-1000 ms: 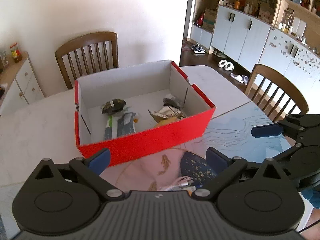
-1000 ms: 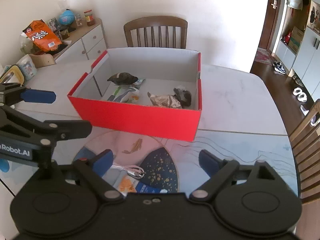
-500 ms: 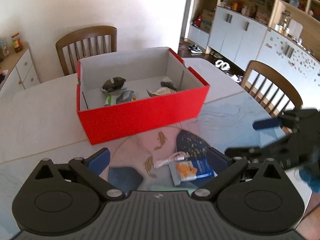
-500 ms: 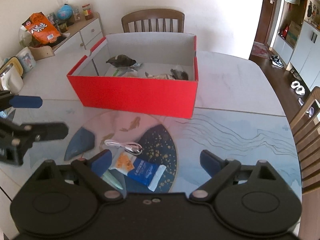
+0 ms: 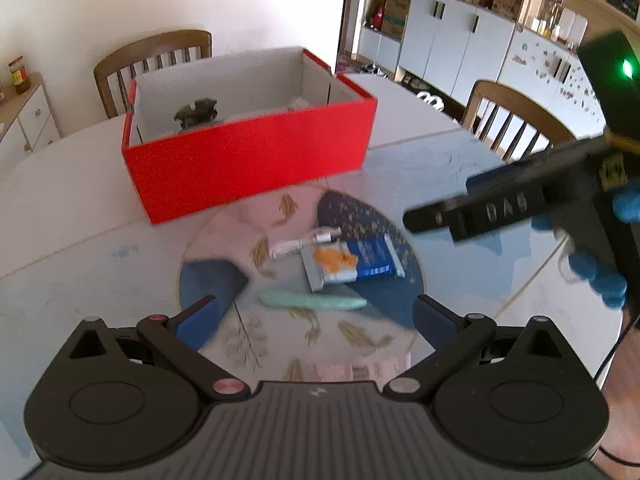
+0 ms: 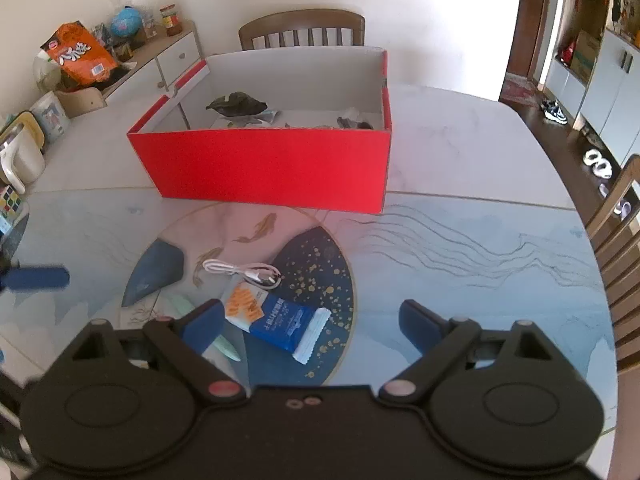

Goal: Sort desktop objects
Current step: 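Move left tool over white bread bag while right tool approaches blue biscuit packet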

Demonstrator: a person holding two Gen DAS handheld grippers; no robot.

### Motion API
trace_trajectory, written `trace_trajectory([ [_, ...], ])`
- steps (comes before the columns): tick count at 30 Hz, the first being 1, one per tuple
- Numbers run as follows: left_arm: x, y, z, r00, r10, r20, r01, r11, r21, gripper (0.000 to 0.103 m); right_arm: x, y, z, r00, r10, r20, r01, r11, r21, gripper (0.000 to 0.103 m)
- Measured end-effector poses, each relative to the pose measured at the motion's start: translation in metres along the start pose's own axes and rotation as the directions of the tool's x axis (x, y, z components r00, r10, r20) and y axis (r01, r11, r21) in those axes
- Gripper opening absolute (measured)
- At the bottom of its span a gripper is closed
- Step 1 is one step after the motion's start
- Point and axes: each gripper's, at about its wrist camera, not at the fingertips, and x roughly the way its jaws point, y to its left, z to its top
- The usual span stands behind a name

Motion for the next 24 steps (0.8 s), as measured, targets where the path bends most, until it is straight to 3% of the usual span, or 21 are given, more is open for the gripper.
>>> trace_trajectory([
  [12, 0.012, -0.017, -0.038, 0.999, -0.007, -0.039, 0.008, 1.000, 0.031, 0.103, 0.015, 0.005, -0.012, 1.000, 0.009, -0.023, -0.011, 0.998, -0.068, 0.094],
  [24, 0.029, -0.018, -0.051, 0.997, -0.014, -0.081, 0.015, 1.000, 0.017, 0.103, 0.051, 0.003, -0.023, 0.997, 0.014, -0.073, -0.016, 0.999, -0.033, 0.092],
])
